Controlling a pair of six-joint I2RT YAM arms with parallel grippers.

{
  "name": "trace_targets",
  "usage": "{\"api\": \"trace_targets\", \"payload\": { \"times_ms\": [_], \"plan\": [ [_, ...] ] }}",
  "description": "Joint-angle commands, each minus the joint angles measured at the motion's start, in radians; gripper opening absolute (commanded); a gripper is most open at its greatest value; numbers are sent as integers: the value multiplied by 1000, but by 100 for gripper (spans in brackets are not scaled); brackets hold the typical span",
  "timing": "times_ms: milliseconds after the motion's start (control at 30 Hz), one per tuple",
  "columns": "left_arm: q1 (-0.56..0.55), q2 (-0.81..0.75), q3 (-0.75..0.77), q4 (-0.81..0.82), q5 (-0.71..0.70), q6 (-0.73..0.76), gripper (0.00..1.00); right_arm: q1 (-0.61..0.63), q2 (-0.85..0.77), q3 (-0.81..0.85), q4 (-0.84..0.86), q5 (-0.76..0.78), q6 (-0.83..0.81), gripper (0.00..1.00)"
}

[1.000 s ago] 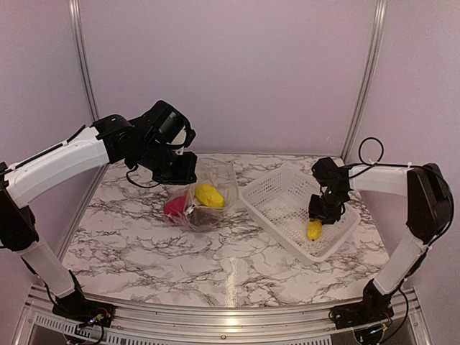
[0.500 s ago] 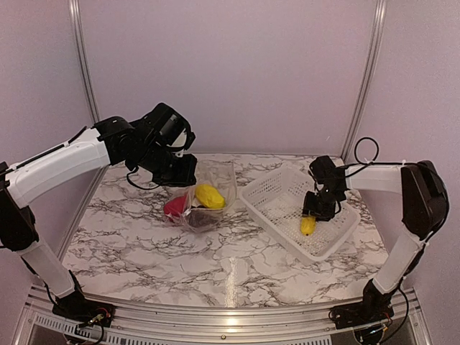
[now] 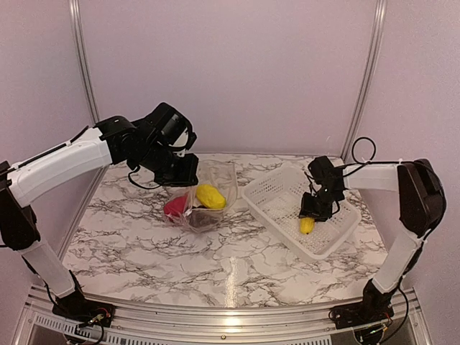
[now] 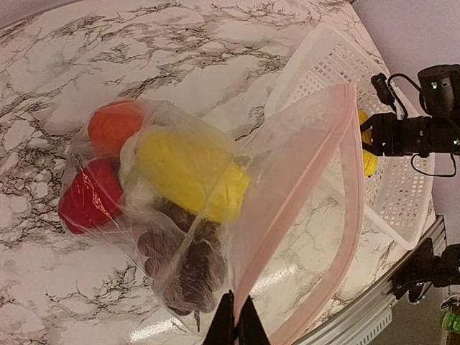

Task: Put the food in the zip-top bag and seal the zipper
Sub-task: Pick up the fake fruit from the bin, then place the fake fruit in the zipper food storage bag.

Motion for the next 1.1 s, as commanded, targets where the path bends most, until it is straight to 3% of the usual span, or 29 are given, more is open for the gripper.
{"api": "trace_targets", "payload": {
  "times_ms": [0, 200, 633, 1067],
  "plan": [
    [3, 24, 34, -1, 7, -2, 0, 5, -114, 36, -25, -25, -33, 44],
    [6, 28, 40, -5, 3, -1, 0, 62, -193, 98, -27, -48, -51, 42],
    [15, 32, 44, -11, 5, -8, 0, 245, -204, 341, -34, -68, -70, 40],
    [29, 28, 46, -10, 7, -6, 0, 378, -174, 444, 101, -128, -97, 39]
  ]
}}
